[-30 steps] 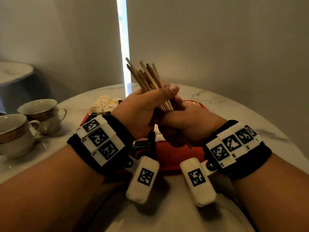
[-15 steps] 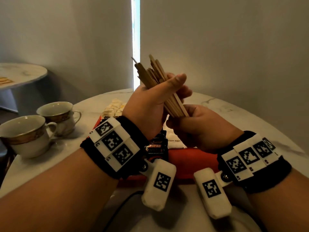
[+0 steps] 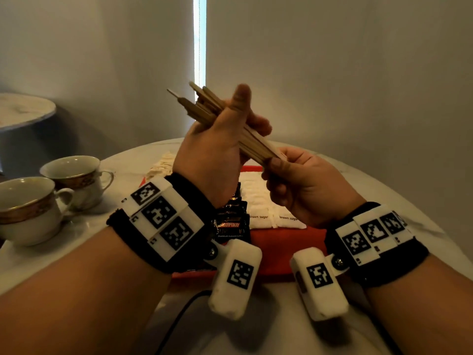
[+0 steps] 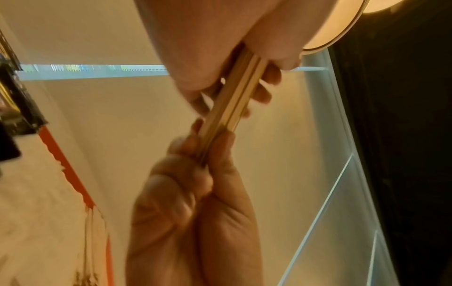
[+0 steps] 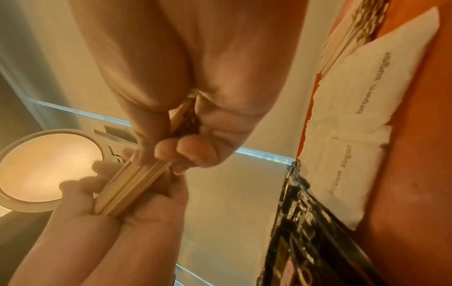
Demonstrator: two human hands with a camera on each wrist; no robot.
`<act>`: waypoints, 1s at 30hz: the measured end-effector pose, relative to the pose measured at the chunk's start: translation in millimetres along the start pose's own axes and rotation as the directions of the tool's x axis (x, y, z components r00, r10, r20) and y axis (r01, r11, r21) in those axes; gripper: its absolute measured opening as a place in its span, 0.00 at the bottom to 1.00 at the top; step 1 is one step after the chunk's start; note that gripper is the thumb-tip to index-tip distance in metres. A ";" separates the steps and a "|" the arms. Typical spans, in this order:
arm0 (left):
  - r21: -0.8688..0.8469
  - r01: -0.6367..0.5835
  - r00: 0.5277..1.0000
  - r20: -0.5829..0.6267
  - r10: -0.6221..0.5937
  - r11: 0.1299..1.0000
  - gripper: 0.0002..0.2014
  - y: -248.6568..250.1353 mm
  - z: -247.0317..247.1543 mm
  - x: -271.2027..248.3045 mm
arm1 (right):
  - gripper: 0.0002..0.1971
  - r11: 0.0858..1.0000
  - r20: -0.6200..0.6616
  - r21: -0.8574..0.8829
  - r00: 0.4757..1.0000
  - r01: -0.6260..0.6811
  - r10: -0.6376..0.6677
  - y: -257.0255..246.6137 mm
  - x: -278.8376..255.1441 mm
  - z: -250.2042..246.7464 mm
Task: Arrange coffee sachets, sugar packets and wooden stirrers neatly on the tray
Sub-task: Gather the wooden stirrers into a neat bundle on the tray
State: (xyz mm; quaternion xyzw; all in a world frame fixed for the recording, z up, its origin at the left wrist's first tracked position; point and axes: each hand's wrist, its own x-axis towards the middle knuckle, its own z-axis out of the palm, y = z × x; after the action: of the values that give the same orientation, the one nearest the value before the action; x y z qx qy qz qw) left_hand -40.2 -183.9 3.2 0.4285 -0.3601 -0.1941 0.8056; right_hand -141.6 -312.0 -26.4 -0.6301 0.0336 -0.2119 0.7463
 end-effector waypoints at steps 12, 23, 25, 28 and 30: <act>-0.116 0.161 0.984 0.090 -0.151 0.980 0.16 -7.6 -2.4 5.1 | 0.25 0.996 -0.127 0.062 0.990 0.066 -0.058 -12.1 1.5 -0.4; 0.136 0.184 0.973 0.112 -0.200 0.973 0.07 -5.6 -5.7 3.5 | 0.24 0.999 -0.197 0.045 0.980 0.028 -0.018 -12.0 3.2 -2.2; 0.119 0.160 0.981 0.091 -0.171 0.980 0.06 -4.9 -4.9 4.3 | 0.25 0.998 -0.192 0.054 0.981 0.036 -0.025 -11.5 3.8 -0.9; 0.038 0.136 0.990 0.028 -0.137 0.990 0.04 -7.9 -3.7 4.7 | 0.24 0.996 -0.207 0.077 0.978 0.040 -0.023 -9.3 5.4 0.8; 0.007 0.123 0.992 -0.005 -0.123 0.992 0.04 -9.8 -4.5 5.8 | 0.19 0.995 -0.244 0.095 0.970 0.035 -0.011 -7.2 6.5 0.3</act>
State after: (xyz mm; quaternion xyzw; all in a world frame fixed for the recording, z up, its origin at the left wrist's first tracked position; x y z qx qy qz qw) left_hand -33.1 -190.4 -4.2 0.4530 -0.3320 -0.2410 0.7915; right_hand -137.6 -314.9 -18.1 -0.5621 0.1070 -0.2977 0.7642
